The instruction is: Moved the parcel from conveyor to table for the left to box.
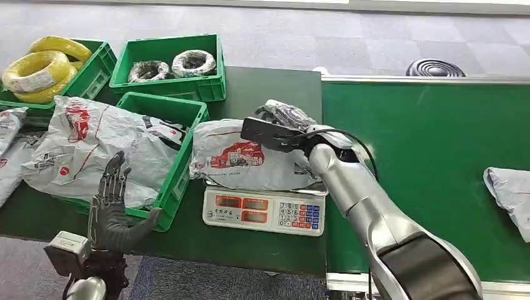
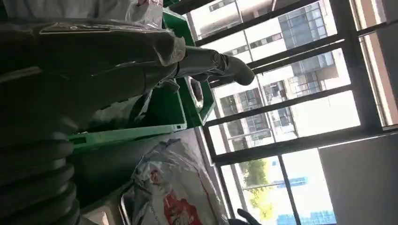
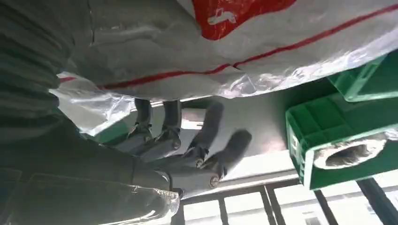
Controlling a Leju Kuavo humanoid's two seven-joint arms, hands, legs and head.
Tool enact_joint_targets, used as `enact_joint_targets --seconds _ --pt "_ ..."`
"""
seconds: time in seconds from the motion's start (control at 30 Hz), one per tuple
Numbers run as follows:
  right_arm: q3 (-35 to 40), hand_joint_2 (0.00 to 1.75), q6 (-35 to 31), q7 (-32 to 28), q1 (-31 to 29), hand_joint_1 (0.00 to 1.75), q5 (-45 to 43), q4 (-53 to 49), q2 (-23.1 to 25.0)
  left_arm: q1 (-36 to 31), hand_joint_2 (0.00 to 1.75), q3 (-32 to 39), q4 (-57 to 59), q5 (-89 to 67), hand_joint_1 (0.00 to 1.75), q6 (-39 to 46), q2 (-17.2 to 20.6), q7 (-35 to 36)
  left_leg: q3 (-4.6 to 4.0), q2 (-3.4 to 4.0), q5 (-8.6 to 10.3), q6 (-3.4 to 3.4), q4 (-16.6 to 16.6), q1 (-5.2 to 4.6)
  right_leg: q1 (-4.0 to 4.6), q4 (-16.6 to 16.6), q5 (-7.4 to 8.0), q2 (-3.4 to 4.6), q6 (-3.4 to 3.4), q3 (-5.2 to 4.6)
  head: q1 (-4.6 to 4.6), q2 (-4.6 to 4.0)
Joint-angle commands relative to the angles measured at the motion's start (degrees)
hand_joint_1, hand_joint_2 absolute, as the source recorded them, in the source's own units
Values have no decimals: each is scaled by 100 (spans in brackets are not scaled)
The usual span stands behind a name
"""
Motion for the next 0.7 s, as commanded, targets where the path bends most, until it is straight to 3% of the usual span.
enact_joint_targets --seconds 0.03,0.2,0.27,0.3,0.4,0.47,0.6,0.63,0.7 --pt "191 175 -59 120 -358 0 87 787 -12 -123 175 -15 379 1 0 30 141 56 -9 0 6 3 -2 -3 -1 0 5 -1 -4 -10 0 0" --pt "-14 175 -298 43 -244 0 35 567 -118 -275 175 -124 300 -234 0 55 234 95 -9 -7 5 2 1 -2 -1 2 2 -8 -2 -9 0 0" --pt "-488 175 -604 -264 -30 0 -389 161 -135 -351 175 -312 156 -589 0 152 281 301 -15 -10 8 3 3 -1 0 2 5 -11 -3 -14 0 0" --pt "-772 0 -717 -472 145 0 -692 -151 -136 -363 175 -409 57 -775 0 220 281 440 -13 -12 6 2 3 0 1 2 3 -13 -2 -11 0 0" --pt "-1459 0 -858 -1158 992 0 -1692 -1725 -252 -770 175 -936 44 -1594 0 559 350 952 -15 -22 7 2 4 5 5 -3 2 -23 -3 -8 0 0" --pt "-1574 0 -839 -1249 1340 0 -1955 -2432 -310 -1135 175 -1123 190 -1868 0 745 326 1231 -21 -38 11 2 5 6 6 -4 2 -40 -3 -7 0 0" --pt "-1637 0 -1030 -1386 1460 0 -2043 -2666 -295 -1260 175 -1188 247 -1889 0 738 358 1240 -15 -41 6 3 5 -1 0 -1 2 -31 -2 -6 2 0" --pt "-1737 175 -1281 -1590 1669 0 -2168 -3056 -308 -1464 175 -1294 351 -2077 0 711 373 1409 -17 -35 9 3 2 1 2 -5 7 -27 -4 -9 -2 0" --pt "-1951 175 -1818 -1716 2340 0 -2389 -4256 -418 -1985 175 -1528 701 -2460 0 504 303 1904 -18 -39 9 1 6 2 2 -1 1 -39 -3 -8 0 0"
